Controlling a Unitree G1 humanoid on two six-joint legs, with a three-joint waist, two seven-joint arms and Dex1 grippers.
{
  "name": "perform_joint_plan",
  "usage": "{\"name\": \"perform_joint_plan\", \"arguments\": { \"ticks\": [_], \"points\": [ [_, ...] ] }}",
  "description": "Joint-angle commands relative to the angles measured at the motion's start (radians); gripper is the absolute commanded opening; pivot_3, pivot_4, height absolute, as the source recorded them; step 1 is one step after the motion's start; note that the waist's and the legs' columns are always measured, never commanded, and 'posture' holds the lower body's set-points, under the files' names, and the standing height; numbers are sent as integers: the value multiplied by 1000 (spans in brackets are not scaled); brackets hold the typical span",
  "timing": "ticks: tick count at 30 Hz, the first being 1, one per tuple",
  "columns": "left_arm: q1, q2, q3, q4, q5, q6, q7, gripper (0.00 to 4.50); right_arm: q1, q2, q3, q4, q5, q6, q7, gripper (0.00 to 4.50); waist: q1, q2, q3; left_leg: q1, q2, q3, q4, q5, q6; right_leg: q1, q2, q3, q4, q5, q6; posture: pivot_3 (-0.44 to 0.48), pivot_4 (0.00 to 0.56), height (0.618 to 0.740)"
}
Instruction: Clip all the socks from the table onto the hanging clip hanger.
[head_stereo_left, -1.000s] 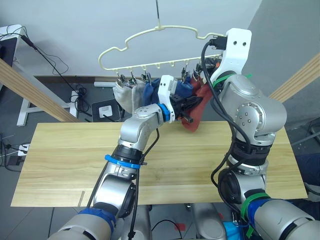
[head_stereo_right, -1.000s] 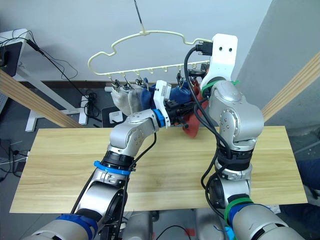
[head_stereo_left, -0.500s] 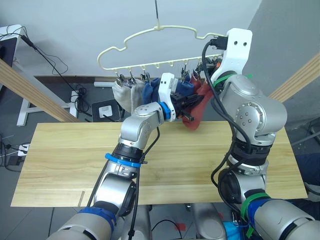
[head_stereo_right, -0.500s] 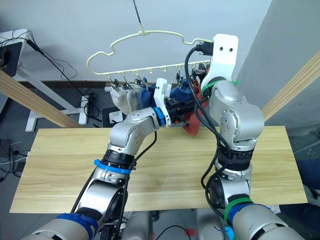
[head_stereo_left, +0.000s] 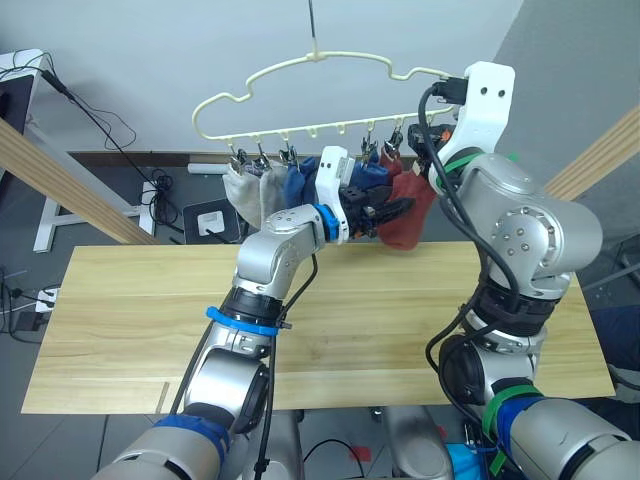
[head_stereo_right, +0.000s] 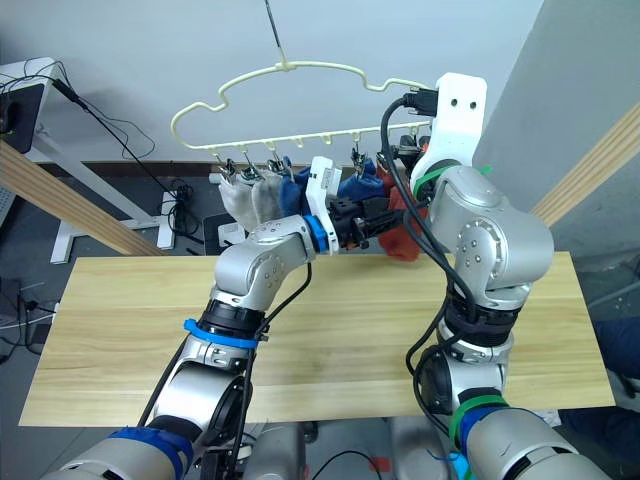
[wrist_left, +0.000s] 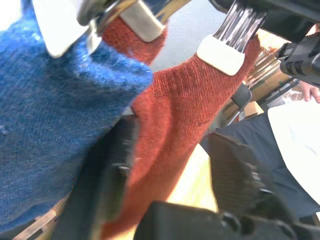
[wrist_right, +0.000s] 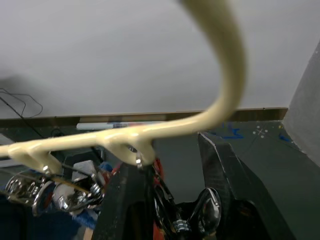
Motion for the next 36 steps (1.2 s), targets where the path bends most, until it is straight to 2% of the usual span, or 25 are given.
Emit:
{"name": "perform_joint_plan", "arguments": {
  "ticks": [1, 9, 13, 20, 26, 33, 36],
  "points": [
    [24, 30, 1, -116, -31, 45, -12, 3252, 17, -46, -42, -131, 68, 122, 78, 1352, 0, 0, 0, 0, 0, 0, 0, 0, 0, 0, 0, 0, 0, 0, 0, -232, 400, 740],
    [129, 145, 29, -330, -92, 130, -32, 3252, 72, -173, -57, -229, 126, 229, 186, 1352, -4, 0, 0, 0, 0, 0, 0, 0, 0, 0, 0, 0, 0, 0, 0, -264, 377, 740],
    [154, 188, 30, -368, -101, 148, -26, 3252, 78, -197, -50, -229, 124, 226, 196, 1352, -7, 0, 0, 0, 0, 0, 1, 0, 0, 0, 0, 0, 0, 0, 0, -267, 366, 740],
    [189, 212, 68, -403, -133, 154, 7, 3252, 101, -243, -1, -212, 131, 125, 215, 1352, -19, 0, 0, 0, 0, 0, 1, 0, 0, 0, 0, 0, 0, 0, 0, -269, 344, 740],
    [247, 277, 69, -436, -138, 144, -4, 3252, 187, -398, 91, -226, 121, 14, 260, 1352, -27, 0, -1, 0, 0, 0, 1, 0, 0, 0, 0, 0, 0, 0, 0, -274, 325, 740],
    [255, 273, 70, -431, -132, 122, 9, 3252, 238, -399, 161, -205, 92, -154, 250, 1352, -30, -1, -3, 0, 0, 1, 2, 0, -1, 1, 0, 1, 1, 1, 1, -271, 309, 740],
    [278, 289, 79, -451, -137, 118, 0, 3252, 260, -397, 116, -213, 129, -160, 282, 1352, -30, -1, -4, 0, 0, 0, 2, 1, -1, 1, 0, 0, 1, 1, 0, -270, 305, 740]
  ]
}}
